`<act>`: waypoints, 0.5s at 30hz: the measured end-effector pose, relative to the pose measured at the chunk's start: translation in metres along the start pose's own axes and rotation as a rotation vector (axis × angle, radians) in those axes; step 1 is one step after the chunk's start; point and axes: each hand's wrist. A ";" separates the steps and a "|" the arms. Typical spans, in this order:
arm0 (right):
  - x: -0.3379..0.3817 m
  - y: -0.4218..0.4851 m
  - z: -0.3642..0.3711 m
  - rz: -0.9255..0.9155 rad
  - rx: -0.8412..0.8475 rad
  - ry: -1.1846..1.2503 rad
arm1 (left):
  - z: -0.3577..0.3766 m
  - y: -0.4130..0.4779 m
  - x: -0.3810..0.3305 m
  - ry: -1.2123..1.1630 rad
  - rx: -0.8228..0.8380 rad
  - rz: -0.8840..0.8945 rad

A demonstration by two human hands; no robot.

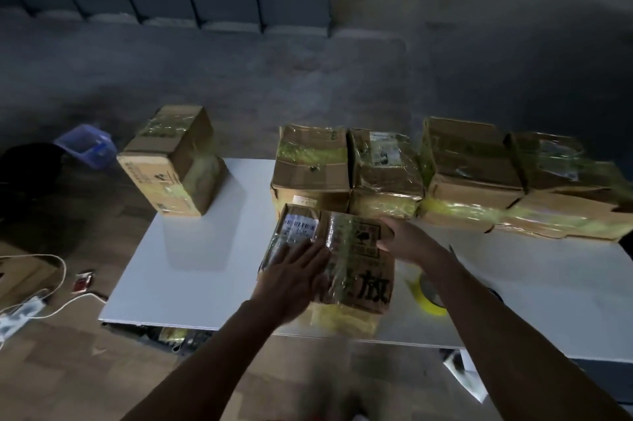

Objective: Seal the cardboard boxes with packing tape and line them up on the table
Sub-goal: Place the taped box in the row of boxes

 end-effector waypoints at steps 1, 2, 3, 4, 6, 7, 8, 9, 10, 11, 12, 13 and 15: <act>0.001 0.006 -0.001 -0.002 0.009 -0.020 | 0.000 -0.001 0.005 -0.002 0.034 -0.034; 0.002 0.009 -0.002 0.001 0.012 -0.039 | 0.001 -0.002 0.009 -0.015 0.049 -0.081; 0.003 0.012 -0.001 0.008 0.010 -0.053 | 0.001 -0.003 0.011 -0.040 0.049 -0.145; 0.004 0.013 -0.001 0.013 0.003 -0.067 | 0.001 -0.004 0.014 -0.067 0.050 -0.204; 0.007 0.012 0.003 0.008 -0.046 -0.128 | 0.001 -0.004 0.018 -0.111 0.055 -0.266; 0.009 0.009 0.009 0.008 -0.091 -0.191 | 0.000 -0.002 0.017 -0.142 0.061 -0.294; 0.012 0.003 0.018 0.017 -0.162 -0.257 | -0.001 0.002 0.016 -0.185 0.054 -0.345; 0.016 -0.002 0.029 0.032 -0.251 -0.315 | -0.003 0.008 0.015 -0.244 0.026 -0.421; 0.021 -0.006 0.041 0.036 -0.335 -0.356 | -0.003 0.015 0.016 -0.320 -0.003 -0.502; 0.025 -0.009 0.053 0.023 -0.405 -0.383 | -0.006 0.022 0.016 -0.394 -0.020 -0.571; 0.029 -0.011 0.065 -0.011 -0.449 -0.400 | -0.009 0.029 0.018 -0.464 -0.010 -0.624; 0.033 -0.010 0.077 -0.054 -0.470 -0.424 | -0.011 0.036 0.021 -0.527 0.020 -0.664; 0.042 -0.006 0.096 -0.115 -0.457 -0.482 | -0.011 0.043 0.031 -0.592 0.089 -0.715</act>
Point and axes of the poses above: each hand's wrist, its own y-axis towards the middle knuckle, its own z-axis out of the palm, x = y × z, and after that the axes turned 14 degrees about y, right-handed
